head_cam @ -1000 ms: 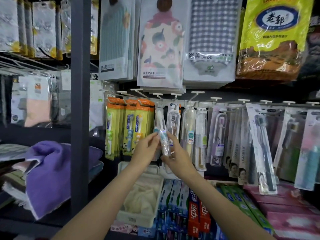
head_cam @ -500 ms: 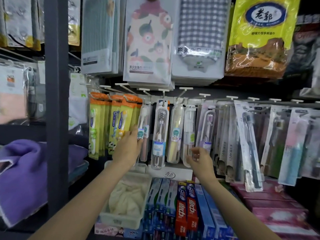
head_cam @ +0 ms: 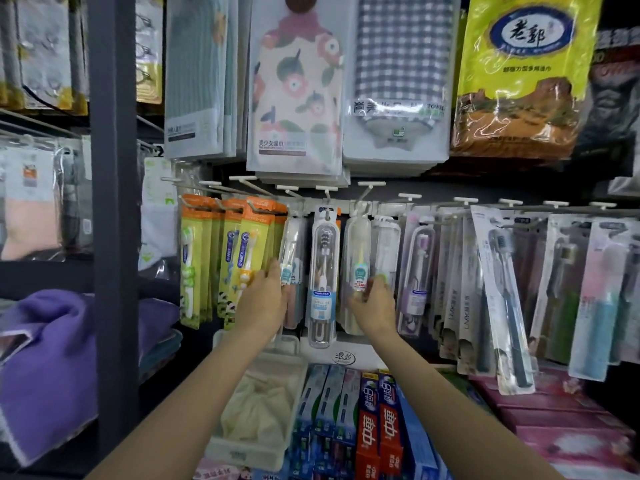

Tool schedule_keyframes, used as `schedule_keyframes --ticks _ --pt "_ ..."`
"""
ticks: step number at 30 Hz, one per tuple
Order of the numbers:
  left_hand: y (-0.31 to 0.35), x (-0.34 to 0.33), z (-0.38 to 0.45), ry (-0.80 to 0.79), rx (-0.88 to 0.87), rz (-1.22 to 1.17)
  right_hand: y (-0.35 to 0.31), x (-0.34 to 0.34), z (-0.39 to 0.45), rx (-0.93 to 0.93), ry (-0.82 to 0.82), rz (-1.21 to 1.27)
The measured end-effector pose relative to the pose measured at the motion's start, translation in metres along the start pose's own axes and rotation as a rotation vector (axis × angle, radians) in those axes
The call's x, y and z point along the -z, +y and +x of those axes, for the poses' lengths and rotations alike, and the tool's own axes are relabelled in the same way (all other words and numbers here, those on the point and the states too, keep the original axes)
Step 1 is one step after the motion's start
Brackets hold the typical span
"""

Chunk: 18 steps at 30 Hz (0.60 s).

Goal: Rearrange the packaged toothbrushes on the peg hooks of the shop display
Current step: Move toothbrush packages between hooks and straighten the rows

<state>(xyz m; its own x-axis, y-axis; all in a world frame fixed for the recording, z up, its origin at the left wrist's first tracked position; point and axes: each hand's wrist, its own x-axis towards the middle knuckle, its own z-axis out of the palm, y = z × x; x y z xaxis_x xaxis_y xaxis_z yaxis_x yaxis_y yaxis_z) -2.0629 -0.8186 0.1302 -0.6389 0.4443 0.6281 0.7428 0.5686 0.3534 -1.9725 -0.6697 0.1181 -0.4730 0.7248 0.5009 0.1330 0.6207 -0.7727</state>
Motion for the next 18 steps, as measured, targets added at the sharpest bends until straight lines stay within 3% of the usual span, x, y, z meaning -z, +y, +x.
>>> schedule_keyframes --ticks 5,13,15,18 --pt "0.001 0.002 -0.002 -0.017 -0.004 -0.005 0.002 0.026 -0.013 0.037 -0.001 0.116" --pt "0.013 0.003 -0.009 -0.027 0.047 -0.096 -0.013 0.096 -0.034 0.299 -0.023 0.2" --pt "0.015 0.006 -0.011 -0.043 0.042 -0.115 -0.015 0.103 -0.038 0.346 -0.04 0.141" --pt "0.013 0.01 -0.02 -0.078 0.021 -0.129 -0.016 0.101 -0.045 0.415 -0.242 -0.138"
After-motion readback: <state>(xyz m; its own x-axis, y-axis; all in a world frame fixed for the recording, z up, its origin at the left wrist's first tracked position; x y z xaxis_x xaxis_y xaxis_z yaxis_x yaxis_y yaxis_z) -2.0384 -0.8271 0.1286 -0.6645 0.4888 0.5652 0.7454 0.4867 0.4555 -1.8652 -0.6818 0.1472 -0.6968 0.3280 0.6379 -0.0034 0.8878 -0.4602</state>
